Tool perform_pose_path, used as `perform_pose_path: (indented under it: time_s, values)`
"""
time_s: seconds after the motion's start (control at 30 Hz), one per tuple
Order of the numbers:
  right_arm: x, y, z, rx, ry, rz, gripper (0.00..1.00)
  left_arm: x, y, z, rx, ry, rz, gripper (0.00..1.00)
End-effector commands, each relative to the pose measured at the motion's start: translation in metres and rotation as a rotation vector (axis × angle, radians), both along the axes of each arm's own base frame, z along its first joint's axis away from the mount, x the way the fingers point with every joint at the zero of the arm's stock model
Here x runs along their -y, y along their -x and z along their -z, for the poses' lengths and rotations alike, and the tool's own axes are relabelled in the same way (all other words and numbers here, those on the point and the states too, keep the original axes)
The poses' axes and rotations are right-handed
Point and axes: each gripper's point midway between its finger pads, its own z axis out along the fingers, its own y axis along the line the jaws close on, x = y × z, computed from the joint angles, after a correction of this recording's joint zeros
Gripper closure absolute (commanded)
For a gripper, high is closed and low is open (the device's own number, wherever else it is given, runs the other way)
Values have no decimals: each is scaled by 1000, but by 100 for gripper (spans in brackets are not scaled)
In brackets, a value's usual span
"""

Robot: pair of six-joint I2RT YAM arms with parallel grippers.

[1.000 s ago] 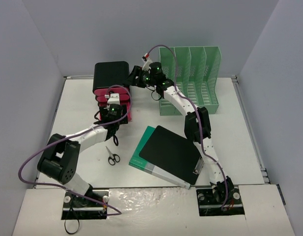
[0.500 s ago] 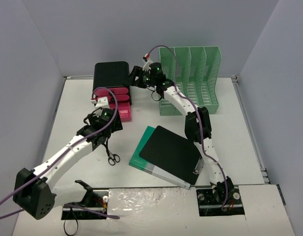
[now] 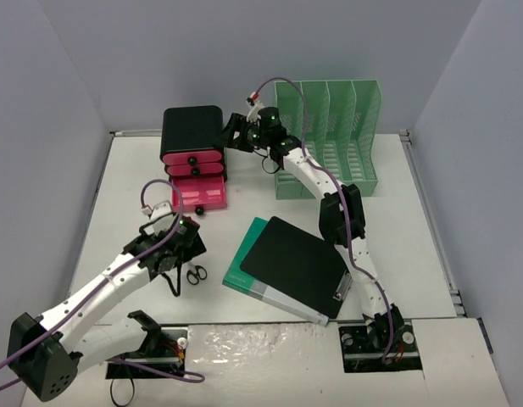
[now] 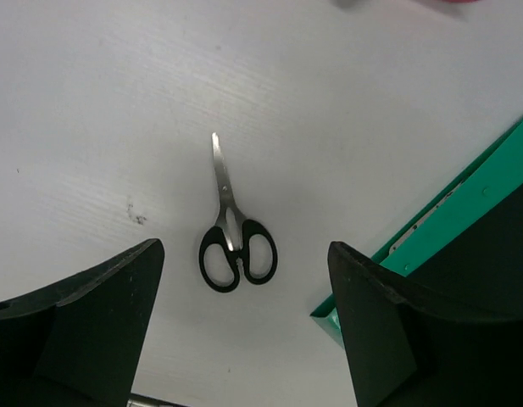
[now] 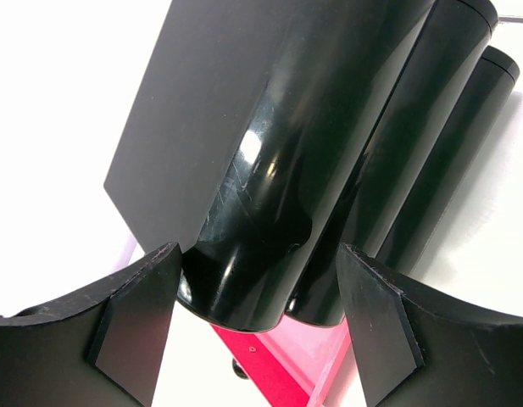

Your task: Organize the desk

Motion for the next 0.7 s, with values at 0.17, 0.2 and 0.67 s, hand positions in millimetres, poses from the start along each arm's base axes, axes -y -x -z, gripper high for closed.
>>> perform_pose_path:
  time_s: [0.17, 0.2, 0.67]
  values:
    - [14, 5, -2, -14, 49, -1, 31, 11, 22, 32, -76, 95, -106, 25]
    - [13, 4, -3, -13, 47, 0, 31, 12, 22, 35, -81, 91, -106, 25]
    - [17, -1, -9, -5, 25, 5, 31, 42, -2, 56, -130, 48, -53, 30]
